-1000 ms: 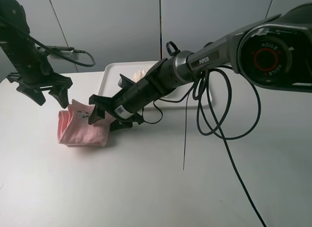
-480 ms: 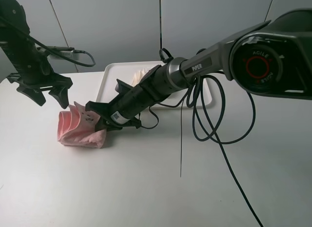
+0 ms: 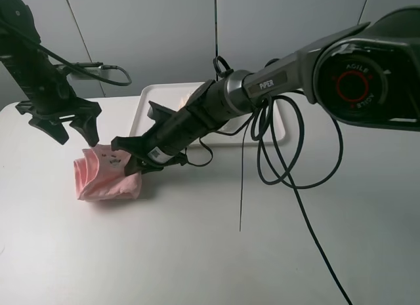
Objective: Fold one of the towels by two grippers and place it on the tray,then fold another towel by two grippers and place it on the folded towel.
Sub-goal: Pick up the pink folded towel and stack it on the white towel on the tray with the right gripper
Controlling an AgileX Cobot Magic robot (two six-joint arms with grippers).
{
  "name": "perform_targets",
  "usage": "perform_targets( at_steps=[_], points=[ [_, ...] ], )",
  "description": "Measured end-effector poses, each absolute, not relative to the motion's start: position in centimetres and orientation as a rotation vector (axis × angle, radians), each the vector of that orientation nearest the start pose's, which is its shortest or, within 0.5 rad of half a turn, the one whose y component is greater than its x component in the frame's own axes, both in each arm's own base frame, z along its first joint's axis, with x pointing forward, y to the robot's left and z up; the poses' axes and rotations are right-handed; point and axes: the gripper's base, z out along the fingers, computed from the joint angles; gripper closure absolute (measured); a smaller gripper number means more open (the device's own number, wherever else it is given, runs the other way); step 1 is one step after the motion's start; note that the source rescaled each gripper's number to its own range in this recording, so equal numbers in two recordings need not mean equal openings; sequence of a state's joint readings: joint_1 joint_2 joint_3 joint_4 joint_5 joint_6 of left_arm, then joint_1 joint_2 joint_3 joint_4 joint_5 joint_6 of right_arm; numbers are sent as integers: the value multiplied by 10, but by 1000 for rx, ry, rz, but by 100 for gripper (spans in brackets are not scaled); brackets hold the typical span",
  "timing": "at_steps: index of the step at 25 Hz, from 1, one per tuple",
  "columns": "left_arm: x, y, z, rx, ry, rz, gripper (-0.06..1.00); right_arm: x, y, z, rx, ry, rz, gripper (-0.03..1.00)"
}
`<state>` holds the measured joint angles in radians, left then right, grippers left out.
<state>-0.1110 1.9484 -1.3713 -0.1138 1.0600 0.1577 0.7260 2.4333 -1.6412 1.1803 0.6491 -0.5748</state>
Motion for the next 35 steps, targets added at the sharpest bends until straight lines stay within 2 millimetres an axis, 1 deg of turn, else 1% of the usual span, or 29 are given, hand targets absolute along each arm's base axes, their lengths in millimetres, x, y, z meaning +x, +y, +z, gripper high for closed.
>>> perform_targets(
  at_steps=[3,6,10,12,17,20,23,27,32,35],
  points=[
    [369,-52,182,351,3107,-195,9,337,365,91,-729,2679,1093,89],
    [368,-53,183,351,3112,-210,9,345,367,108,-866,2634,987,89],
    [368,-53,183,353,3118,-214,9,355,370,125,-959,2574,892,89],
    [367,-53,183,354,3120,-214,9,359,371,134,-972,2547,885,89],
    [367,-53,183,374,3117,-214,9,379,364,156,-948,2489,894,89],
    [367,-53,183,384,3115,-214,9,390,357,165,-904,2471,895,89],
    [367,-53,183,387,3115,-214,9,399,348,167,-865,2478,894,89],
    [367,-54,183,385,3115,-217,9,416,328,168,-743,2518,907,89],
    [367,-54,183,387,3114,-219,9,434,302,174,-549,2554,1063,89],
    [367,-54,183,387,3114,-219,9,440,293,177,-456,2558,1157,89]
  ],
)
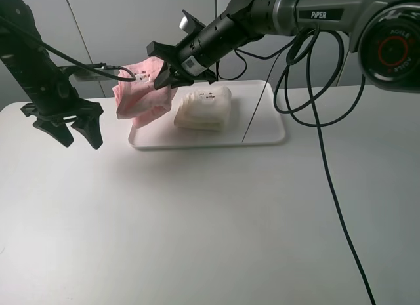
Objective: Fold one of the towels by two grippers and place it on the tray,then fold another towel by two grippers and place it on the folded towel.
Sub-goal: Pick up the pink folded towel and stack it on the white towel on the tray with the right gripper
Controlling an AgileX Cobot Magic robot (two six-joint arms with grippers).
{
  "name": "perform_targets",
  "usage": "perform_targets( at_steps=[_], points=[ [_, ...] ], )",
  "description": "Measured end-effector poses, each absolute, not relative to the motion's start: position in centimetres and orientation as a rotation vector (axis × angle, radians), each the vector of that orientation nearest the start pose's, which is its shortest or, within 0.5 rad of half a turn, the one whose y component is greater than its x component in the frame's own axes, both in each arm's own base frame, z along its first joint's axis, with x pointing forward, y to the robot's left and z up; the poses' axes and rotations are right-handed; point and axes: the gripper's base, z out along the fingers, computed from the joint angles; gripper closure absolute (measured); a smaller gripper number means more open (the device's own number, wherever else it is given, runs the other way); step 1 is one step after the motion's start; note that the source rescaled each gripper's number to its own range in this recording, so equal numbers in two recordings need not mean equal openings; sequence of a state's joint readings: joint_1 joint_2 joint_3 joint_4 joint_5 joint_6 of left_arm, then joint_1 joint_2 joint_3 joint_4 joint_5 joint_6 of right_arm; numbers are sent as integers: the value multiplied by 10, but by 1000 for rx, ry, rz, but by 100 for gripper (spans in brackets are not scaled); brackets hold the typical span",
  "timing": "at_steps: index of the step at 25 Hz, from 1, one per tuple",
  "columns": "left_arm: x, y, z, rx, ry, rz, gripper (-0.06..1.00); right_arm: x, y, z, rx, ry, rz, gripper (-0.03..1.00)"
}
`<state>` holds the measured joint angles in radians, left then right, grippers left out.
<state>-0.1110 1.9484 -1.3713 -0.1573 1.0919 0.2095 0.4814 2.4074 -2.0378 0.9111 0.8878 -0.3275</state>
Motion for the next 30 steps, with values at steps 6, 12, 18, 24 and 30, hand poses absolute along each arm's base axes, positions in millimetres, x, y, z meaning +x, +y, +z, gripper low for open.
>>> perform_targets(
  at_steps=[6,12,18,24,30],
  points=[
    [367,-54,183,387,3114,-219,9,442,288,182,-378,2555,1276,89],
    [367,-54,183,387,3116,-220,9,448,291,202,-343,2476,1361,89],
    [366,-54,183,389,3125,-222,9,470,261,217,-226,2429,1372,89],
    [366,-54,183,388,3124,-224,9,480,229,209,-224,2512,1258,89],
    [366,-54,183,388,3124,-224,9,479,229,186,-230,2605,1248,89]
  ],
)
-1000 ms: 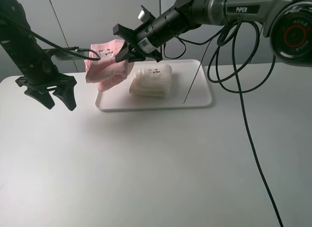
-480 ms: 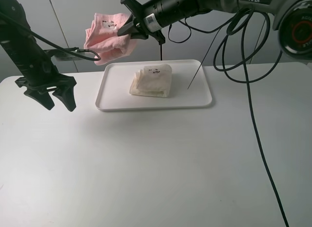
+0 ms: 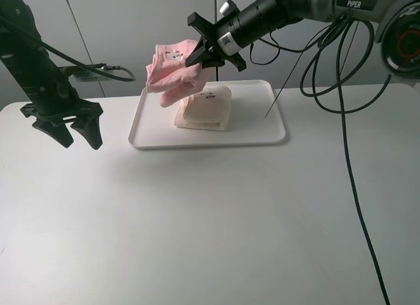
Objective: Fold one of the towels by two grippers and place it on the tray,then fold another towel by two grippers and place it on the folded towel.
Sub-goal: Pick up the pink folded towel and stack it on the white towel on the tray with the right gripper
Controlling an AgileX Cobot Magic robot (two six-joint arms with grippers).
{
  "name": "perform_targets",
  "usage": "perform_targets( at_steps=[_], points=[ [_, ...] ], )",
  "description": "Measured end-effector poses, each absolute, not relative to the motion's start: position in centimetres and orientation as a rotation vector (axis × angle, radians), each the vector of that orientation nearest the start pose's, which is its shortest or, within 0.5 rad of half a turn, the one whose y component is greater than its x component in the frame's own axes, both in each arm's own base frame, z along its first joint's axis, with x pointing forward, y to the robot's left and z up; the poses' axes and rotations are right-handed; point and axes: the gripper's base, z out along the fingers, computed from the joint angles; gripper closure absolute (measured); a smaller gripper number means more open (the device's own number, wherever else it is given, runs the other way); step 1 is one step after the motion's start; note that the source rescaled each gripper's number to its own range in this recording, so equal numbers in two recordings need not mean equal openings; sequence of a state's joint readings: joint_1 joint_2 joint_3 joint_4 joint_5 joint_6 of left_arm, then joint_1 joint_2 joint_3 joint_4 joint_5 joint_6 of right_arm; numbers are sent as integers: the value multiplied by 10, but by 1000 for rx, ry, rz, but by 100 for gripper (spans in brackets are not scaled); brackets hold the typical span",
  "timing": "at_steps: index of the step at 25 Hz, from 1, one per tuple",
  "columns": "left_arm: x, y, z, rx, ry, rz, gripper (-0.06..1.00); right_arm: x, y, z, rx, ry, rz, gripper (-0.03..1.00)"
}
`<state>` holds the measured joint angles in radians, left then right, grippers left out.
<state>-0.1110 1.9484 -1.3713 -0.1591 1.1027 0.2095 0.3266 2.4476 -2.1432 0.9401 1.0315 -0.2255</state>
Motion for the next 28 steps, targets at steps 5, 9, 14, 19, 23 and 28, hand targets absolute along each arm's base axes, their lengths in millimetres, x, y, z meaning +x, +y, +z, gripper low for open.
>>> perform_targets(
  at_steps=[5,9,14,19,23,28],
  points=[
    [366,-54,183,388,3124,-224,9,482,229,162,-199,2647,1245,89],
    [366,-54,183,388,3124,-224,9,485,227,149,-188,2667,1207,89],
    [366,-54,183,389,3128,-225,9,490,221,134,-215,2683,1051,89],
    [365,-54,183,390,3138,-229,9,492,216,128,-243,2696,952,88],
    [365,-54,183,391,3142,-230,9,493,215,127,-252,2702,923,52],
    [364,-54,183,392,3146,-231,9,491,215,131,-313,2699,910,4]
  ],
)
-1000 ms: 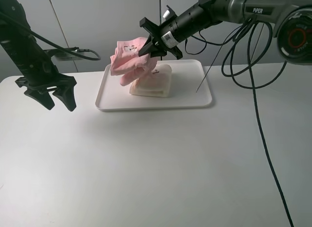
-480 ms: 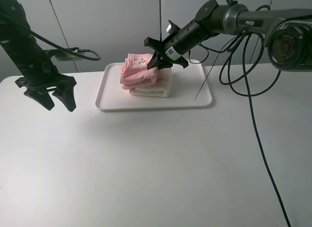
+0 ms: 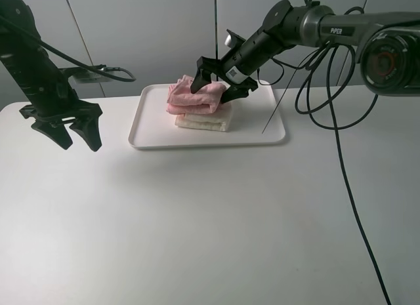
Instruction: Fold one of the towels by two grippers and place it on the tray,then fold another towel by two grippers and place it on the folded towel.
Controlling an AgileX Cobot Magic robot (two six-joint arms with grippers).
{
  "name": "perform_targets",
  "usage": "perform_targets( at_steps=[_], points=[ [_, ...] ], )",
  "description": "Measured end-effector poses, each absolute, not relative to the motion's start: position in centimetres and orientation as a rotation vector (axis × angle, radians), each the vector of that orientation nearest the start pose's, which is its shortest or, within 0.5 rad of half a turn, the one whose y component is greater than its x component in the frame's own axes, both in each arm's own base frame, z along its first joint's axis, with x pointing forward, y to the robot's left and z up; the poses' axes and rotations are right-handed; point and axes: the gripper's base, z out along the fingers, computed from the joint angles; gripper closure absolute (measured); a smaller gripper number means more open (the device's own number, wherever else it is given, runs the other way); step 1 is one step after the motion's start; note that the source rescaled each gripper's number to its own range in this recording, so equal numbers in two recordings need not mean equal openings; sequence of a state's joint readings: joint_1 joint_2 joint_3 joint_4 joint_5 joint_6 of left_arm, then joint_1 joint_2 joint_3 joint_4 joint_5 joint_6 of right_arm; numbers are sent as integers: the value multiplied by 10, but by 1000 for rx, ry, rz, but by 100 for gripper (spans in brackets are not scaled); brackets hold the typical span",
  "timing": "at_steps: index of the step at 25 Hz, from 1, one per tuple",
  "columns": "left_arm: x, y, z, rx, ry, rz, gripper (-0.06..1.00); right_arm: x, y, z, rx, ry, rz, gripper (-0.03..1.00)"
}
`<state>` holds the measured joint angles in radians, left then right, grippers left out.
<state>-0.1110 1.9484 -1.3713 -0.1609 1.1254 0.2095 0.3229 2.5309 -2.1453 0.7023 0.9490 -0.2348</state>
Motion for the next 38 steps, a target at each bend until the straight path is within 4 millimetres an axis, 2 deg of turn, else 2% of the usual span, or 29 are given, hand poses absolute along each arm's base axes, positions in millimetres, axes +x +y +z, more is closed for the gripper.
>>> perform_targets(
  at_steps=[3,6,9,12,15,19,21,22,29,34,38],
  points=[
    [364,-54,183,392,3146,-231,9,490,208,155,-425,2665,768,2],
    [365,-54,187,388,3118,-227,9,486,195,196,-531,2611,570,2],
    [367,-54,206,374,3011,-211,9,478,183,239,-581,2565,410,2],
    [361,-53,232,361,2899,-196,9,468,174,269,-590,2555,322,2],
    [342,-50,250,344,2808,-182,9,454,166,281,-594,2577,271,2],
    [304,-40,262,308,2746,-168,9,424,151,282,-580,2621,215,2],
    [283,-36,266,307,2716,-149,9,402,142,281,-574,2613,182,2],
    [272,-35,272,306,2691,-146,9,389,136,288,-565,2588,173,2],
    [203,-28,296,277,2566,-132,9,275,96,310,-552,2547,151,2],
    [154,-23,304,231,2484,-138,9,197,70,312,-513,2499,166,2],
    [117,-20,306,222,2462,-138,2,142,53,310,-497,2478,177,-2]
  ],
)
